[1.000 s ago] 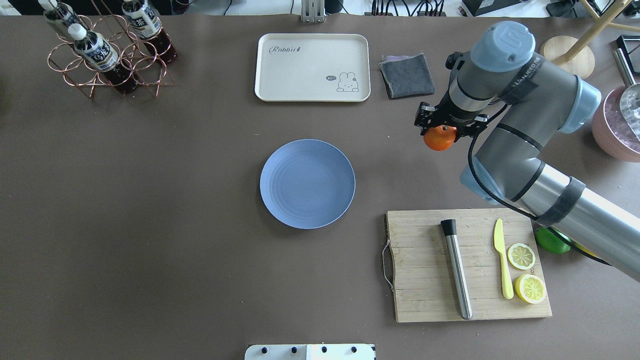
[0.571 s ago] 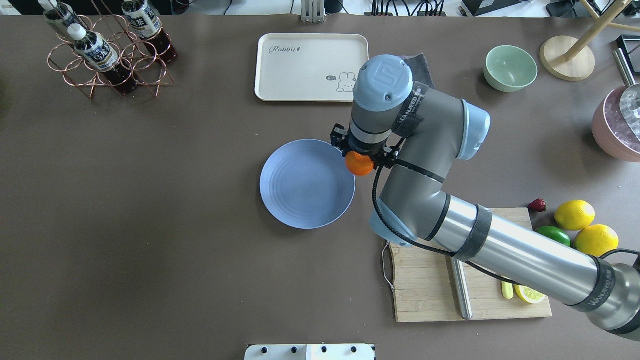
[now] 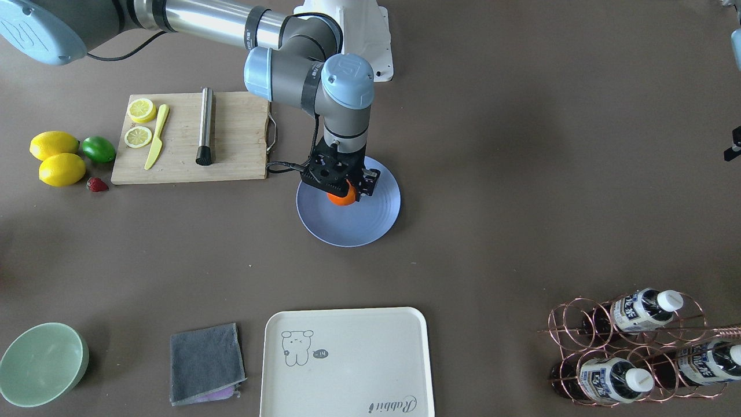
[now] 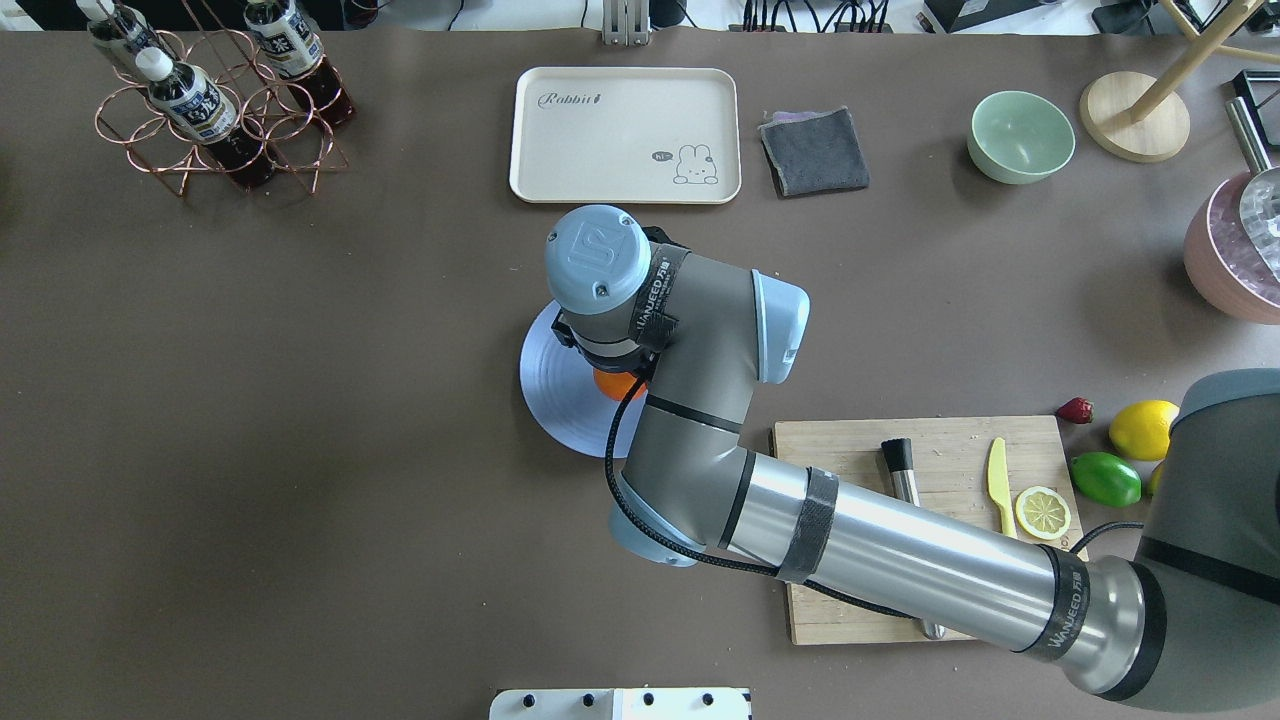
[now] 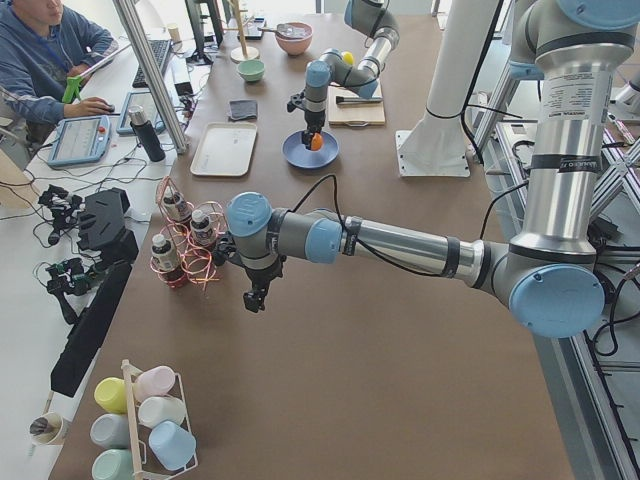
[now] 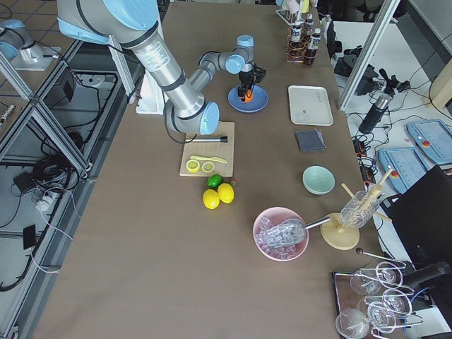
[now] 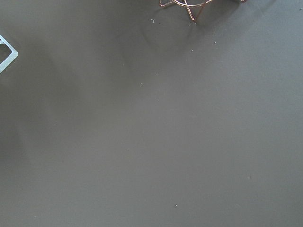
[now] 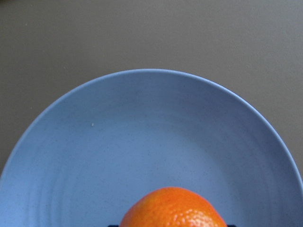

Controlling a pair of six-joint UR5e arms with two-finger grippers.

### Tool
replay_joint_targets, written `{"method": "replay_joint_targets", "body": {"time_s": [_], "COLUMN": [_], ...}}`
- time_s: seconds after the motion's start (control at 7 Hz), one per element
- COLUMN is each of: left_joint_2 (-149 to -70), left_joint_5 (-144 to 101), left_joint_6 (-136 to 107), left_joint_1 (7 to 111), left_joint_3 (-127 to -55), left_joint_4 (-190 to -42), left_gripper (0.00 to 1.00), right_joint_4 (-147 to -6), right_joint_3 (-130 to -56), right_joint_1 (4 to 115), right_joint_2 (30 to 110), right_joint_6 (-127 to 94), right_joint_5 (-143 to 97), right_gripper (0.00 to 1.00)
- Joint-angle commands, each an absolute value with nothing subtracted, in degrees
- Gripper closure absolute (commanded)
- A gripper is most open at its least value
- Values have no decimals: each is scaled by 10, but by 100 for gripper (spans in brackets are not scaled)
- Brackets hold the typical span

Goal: Pick orange to plate
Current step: 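Lower the orange onto the plate and open the right gripper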

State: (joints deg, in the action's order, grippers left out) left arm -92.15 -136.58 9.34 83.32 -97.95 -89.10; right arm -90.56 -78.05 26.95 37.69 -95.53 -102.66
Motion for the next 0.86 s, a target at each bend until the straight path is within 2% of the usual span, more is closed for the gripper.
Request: {"method": "replay_joint_targets", "body": {"time_s": [0.0,0.29,0.43,0.71], "left_joint_2": [-918,-918,-918,-918], "left_joint_5": [-1366,-1366,-1366,-1366], "left_joint_6": [93,94,94,94], "left_joint_1": [833,833,833,833], "left_joint_3": [-981,-982,-982,-982], "left_joint_4": [-891,-891,-891,-891], "left_gripper": [2,2,2,2], "right_joint_4": [-903,-889,-888,-888], "right_joint_3": [-771,-766,-766,-775], "right_joint_1": [265,265,265,271], "right_joint_2": [378,377,377,376], "right_joint_6": [-951,-950,-934,-912], "right_joint_5": [-1023,-1020,-1019,-1020], "right_gripper": [100,100,2,0]}}
